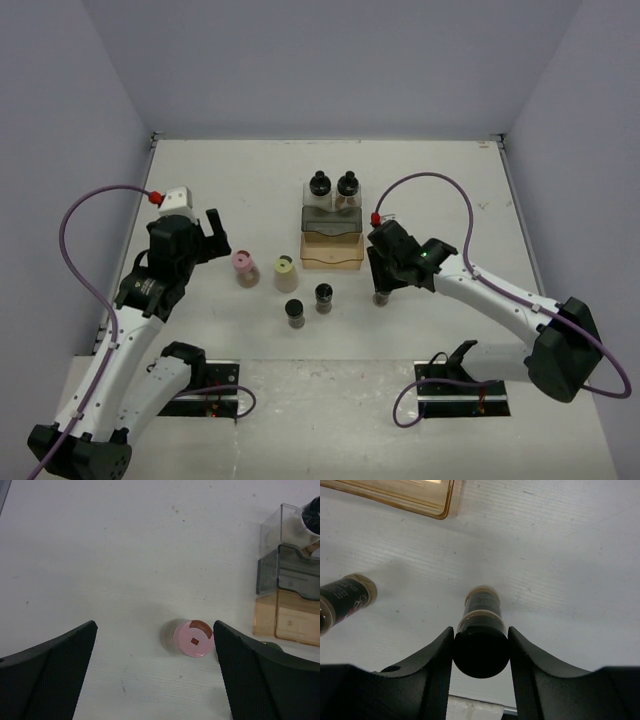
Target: Organize the condiment bottles
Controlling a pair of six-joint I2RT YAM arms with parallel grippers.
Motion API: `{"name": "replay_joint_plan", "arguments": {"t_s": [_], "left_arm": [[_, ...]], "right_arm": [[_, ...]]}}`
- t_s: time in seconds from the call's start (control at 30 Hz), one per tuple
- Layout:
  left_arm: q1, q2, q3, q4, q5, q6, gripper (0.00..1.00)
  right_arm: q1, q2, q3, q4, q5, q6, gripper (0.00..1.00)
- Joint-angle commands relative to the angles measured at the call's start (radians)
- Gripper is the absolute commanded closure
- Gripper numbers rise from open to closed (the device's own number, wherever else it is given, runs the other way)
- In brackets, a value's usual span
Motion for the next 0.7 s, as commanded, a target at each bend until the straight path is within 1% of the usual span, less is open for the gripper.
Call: {"name": "replay_joint_plan", "arguments": {"t_s": [0.0,0.03,0.17,0.2,0.37,0.4,0.47,0.57,0.6,0.63,0.67], "left_arm": [[-0.005,-0.011,-0.002,0.031,-0.007,0.015,0.0],[-0.006,-0.013,-0.001,0.032,-0.007,0.015,0.0],[-0.006,-0.014,-0.001,0.029,-0.007,0.015,0.0],[-0.006,-0.014,-0.001,0.029,-0.009,0.015,0.0],[-0.006,-0.016,0.001,0.028,-0.015,0.014,0.0],[-0.006,-0.017,0.001,0.028,-0.015,0.014,0.0],[-0.006,-0.016,0.001,0.028,-0.017,0.014,0.0],[-0.006,-0.016,0.001,0.028,-0.017,0.014,0.0],[-0.006,-0.017,0.001,0.028,-0.017,0.012,0.0],[-0.006,-0.017,0.001,0.028,-0.017,0.012,0.0],[-0.006,-0.019,0.001,0.029,-0.018,0.012,0.0]], "right_arm": [[0.0,-0.031,0.025,0.0,0.012,0.012,0.95],[0.0,-0.039,0.039,-0.006,0.012,0.007,1.0],[0.0,-0.068,0.137,-0.037,0.014,-0.019,1.0],[0.0,-0.062,0.192,-0.052,0.014,-0.032,1.0],[0.0,0.004,0.356,-0.085,0.02,-0.071,1.0],[0.0,0.039,0.416,-0.089,0.023,-0.089,1.0],[0.0,0.082,0.479,-0.092,0.026,-0.109,1.0],[-0.003,0.195,0.652,-0.08,0.031,-0.158,1.0],[-0.006,0.265,0.688,-0.077,0.029,-0.186,1.0],[-0.012,0.303,0.724,-0.075,0.028,-0.197,1.0],[-0.029,0.339,0.795,-0.078,0.029,-0.204,1.0]]}}
